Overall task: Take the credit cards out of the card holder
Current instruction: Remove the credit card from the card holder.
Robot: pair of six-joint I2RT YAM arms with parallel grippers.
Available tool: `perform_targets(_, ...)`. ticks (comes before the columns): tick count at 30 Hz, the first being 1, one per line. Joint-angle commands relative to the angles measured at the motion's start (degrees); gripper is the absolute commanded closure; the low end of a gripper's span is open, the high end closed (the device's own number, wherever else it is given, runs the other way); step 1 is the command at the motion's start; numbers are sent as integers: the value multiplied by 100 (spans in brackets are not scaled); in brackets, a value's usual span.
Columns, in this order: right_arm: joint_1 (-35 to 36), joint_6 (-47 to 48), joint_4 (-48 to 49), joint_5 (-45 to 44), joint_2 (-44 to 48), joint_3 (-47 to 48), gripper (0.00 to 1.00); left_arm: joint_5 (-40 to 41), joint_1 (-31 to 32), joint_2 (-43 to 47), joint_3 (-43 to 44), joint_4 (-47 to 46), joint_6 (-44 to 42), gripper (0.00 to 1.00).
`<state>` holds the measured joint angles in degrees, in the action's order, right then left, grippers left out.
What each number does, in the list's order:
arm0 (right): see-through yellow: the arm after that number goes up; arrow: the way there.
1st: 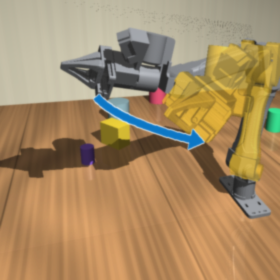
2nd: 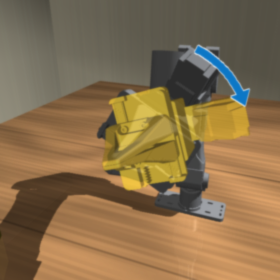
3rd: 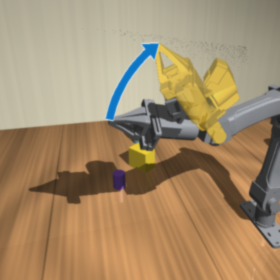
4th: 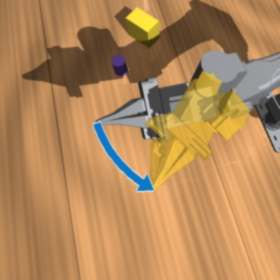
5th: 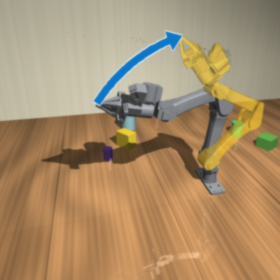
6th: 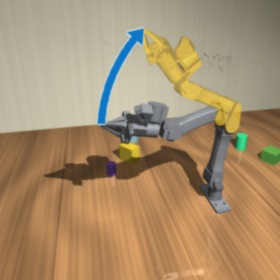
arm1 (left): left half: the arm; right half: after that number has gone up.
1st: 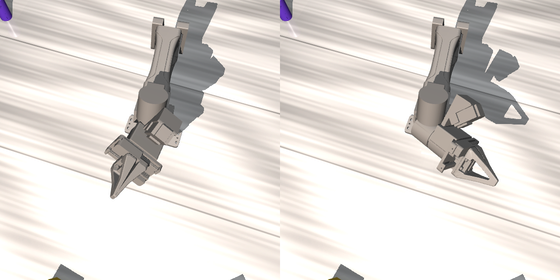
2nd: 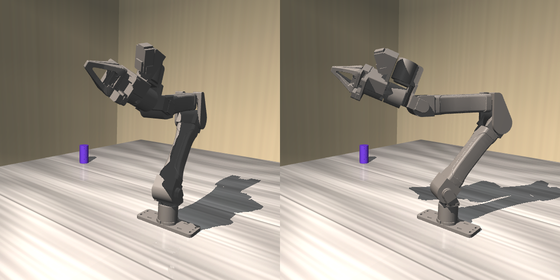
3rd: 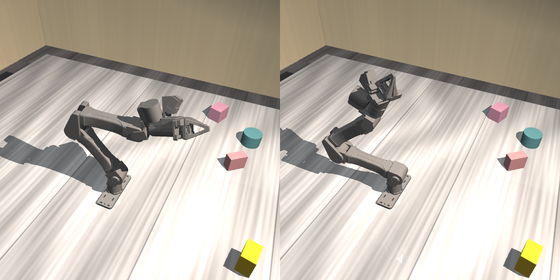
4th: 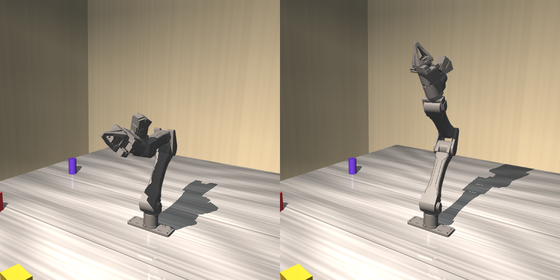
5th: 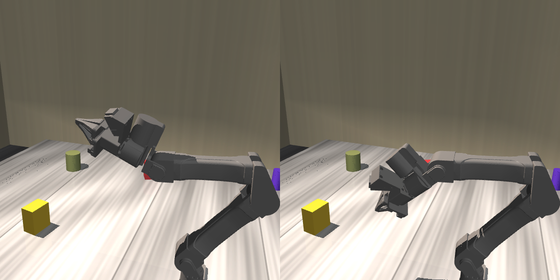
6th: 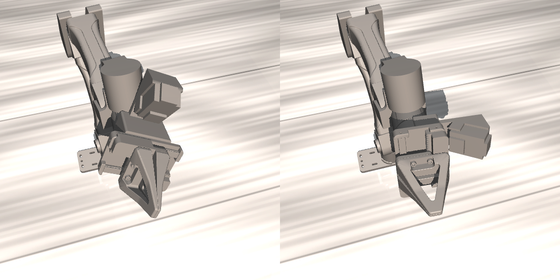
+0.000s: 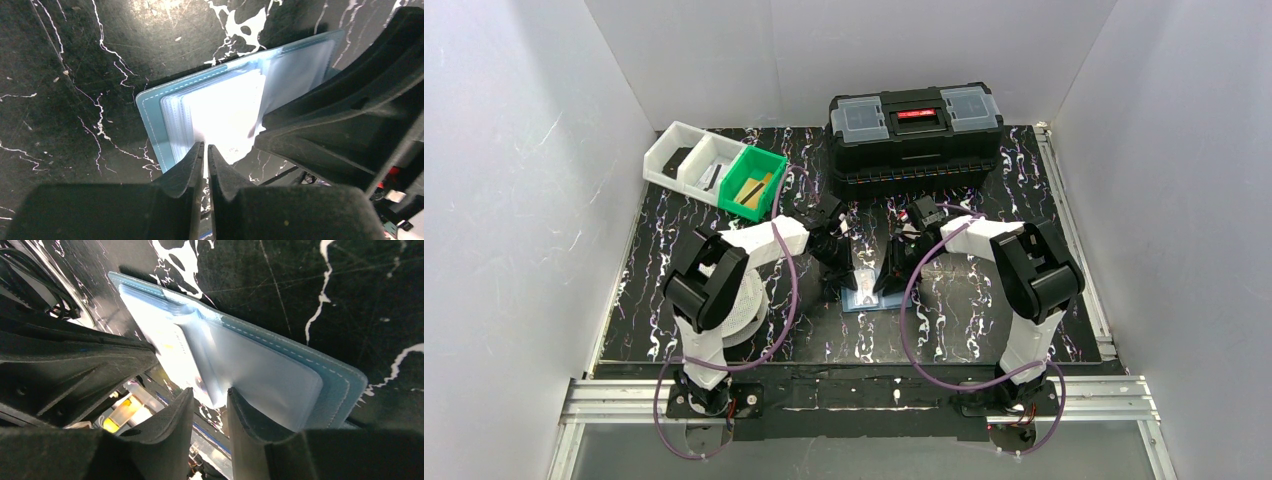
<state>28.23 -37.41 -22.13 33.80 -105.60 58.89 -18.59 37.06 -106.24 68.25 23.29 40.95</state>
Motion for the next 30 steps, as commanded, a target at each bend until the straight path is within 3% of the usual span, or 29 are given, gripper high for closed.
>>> perform_targets(1, -101, -105, 390, 207, -82, -153, 62, 153, 141, -232, 124, 271, -20, 96)
perform_targets(15, -368, -310, 1024, 687, -177, -563, 62, 148, 264, -491, 449, 302, 167, 100)
perform_targets(24, -379, -317, 1000, 661, -272, -496, 62, 761, 100, 389, 243, 723, -211, 84)
perform_targets(30, -379, -320, 973, 645, -286, -485, 62, 742, 99, 371, 155, 694, -219, 84)
